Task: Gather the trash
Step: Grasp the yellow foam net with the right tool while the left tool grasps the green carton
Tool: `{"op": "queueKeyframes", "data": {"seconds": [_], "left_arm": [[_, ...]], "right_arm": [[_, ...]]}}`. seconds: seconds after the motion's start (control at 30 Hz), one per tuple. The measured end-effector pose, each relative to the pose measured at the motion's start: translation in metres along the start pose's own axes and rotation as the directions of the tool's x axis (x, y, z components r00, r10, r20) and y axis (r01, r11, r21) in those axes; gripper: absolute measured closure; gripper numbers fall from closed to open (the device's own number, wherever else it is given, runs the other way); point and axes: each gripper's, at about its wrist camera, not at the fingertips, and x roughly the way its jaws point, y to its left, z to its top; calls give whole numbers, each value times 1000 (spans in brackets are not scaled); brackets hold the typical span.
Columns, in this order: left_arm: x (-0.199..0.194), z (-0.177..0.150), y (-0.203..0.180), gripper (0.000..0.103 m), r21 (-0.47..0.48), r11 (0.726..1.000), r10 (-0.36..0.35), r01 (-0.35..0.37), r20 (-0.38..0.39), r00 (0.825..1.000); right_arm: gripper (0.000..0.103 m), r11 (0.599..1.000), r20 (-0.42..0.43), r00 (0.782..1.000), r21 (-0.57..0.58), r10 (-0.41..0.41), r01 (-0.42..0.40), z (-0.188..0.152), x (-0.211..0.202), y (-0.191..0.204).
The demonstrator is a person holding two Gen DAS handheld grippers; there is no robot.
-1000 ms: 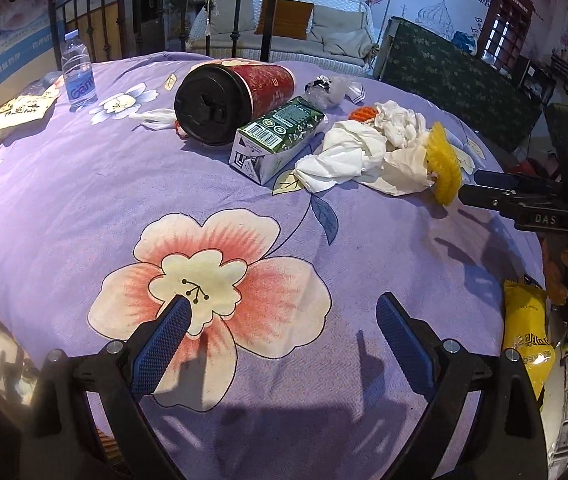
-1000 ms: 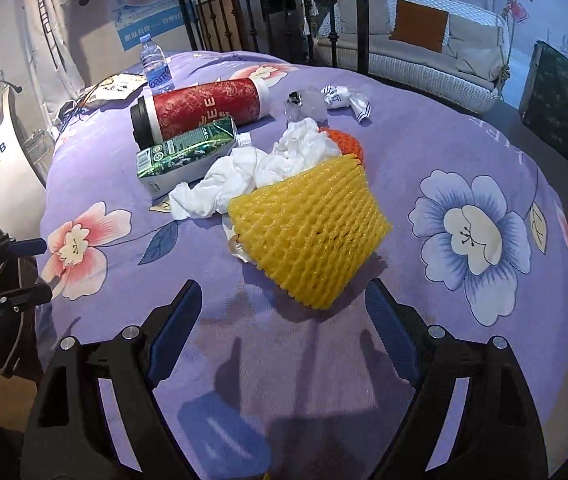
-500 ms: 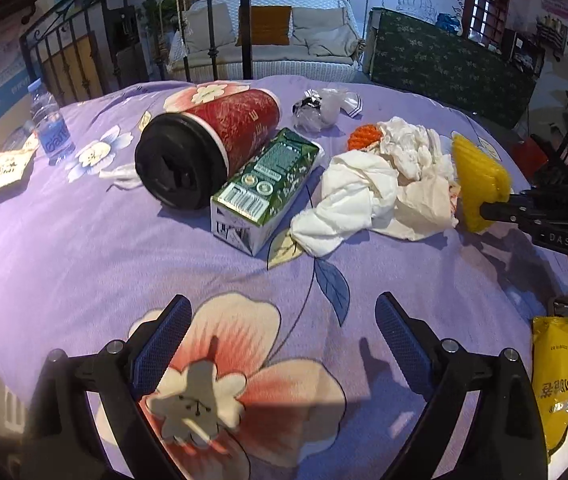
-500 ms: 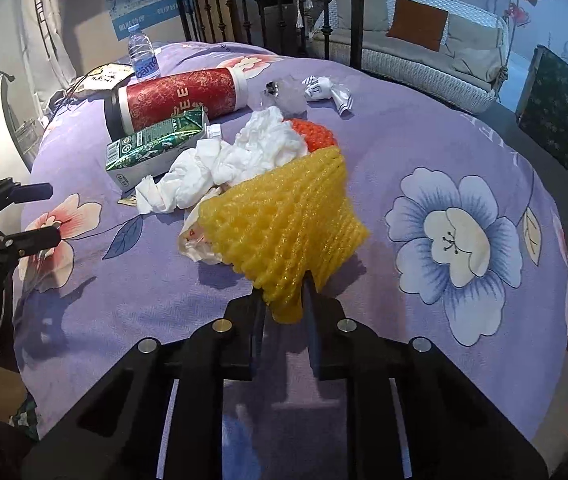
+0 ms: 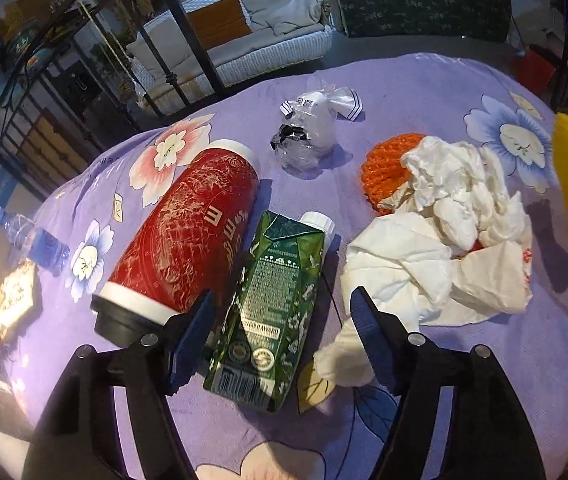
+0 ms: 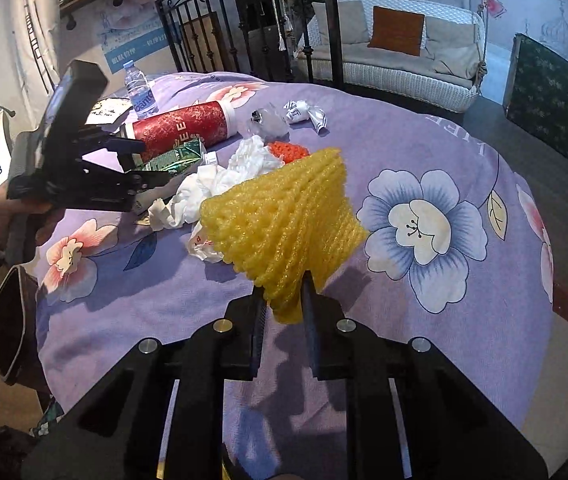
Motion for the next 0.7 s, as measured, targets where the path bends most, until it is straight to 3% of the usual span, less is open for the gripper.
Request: {"op": "queueKeyframes", "data": {"seconds": [0.27, 0.5, 0.6, 0.7], "left_arm": [[50, 1, -6, 38, 72, 992, 108, -100, -125, 986], [36, -7, 3, 53, -11, 998, 60, -61, -89, 994], [19, -15, 13, 55, -104, 994, 7, -12, -47, 999], [-2, -27, 16, 55, -145, 989, 4, -1, 21, 1000]], "right_arm": [[85, 1000, 8, 1000, 9, 12, -12, -3, -7, 2], [85, 999, 35, 999, 35, 17, -18, -4, -16, -1], [85, 999, 49, 999, 49, 20, -22, -4, -22, -1], [85, 998, 62, 998, 54, 22, -25, -5, -27, 4]]}}
